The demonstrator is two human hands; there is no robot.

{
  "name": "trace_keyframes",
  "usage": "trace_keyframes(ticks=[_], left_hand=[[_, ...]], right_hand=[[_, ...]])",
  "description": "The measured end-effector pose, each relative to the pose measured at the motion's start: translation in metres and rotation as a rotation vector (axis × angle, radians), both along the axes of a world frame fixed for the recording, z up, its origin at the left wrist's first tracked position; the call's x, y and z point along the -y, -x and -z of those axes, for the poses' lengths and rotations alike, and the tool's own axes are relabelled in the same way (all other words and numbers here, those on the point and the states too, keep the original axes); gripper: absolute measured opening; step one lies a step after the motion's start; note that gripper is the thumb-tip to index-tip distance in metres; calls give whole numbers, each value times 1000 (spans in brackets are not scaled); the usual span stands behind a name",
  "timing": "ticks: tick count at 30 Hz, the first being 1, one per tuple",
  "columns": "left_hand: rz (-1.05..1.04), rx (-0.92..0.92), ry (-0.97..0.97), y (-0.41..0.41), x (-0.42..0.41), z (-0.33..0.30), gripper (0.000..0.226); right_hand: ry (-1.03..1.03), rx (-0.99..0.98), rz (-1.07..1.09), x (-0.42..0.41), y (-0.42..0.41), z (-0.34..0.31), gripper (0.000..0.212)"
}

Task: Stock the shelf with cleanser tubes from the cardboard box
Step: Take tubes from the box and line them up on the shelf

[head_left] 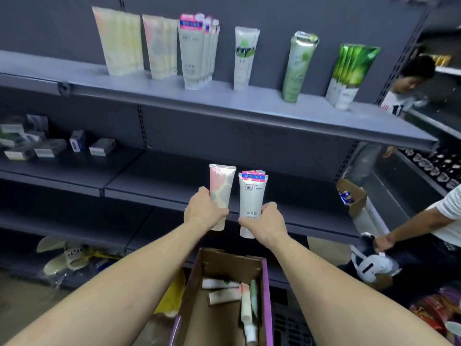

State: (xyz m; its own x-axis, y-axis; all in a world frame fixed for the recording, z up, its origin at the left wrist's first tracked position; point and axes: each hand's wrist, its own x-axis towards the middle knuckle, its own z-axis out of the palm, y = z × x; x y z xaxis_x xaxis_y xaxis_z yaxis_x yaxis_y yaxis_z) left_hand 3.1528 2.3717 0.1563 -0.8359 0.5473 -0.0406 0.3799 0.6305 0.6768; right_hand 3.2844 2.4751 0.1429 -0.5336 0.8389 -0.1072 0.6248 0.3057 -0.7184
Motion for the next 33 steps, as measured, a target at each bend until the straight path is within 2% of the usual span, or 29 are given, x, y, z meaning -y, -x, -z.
trace_keyframes(ticks=[5, 11, 16, 20, 29, 33], left_hand=[[-32, -70, -100, 13, 5, -43, 48], [-72, -142, -210, 35, 14, -101, 45], [-117, -225, -322, 50, 18, -153, 31], [-130, -275, -347, 58, 24, -184, 33], [-211, -267, -381, 73, 35, -194, 32], [-265, -311, -397, 97, 39, -196, 23]], right_hand=[[-141, -119, -8, 3, 11, -44, 62], [-217, -268, -27, 8, 43, -108, 54], [-310, -343, -39, 12, 66, -155, 55], [-355, -374, -21, 16, 76, -184, 52], [-388, -361, -28, 22, 103, -208, 54], [-392, -367, -43, 26, 129, -212, 54]])
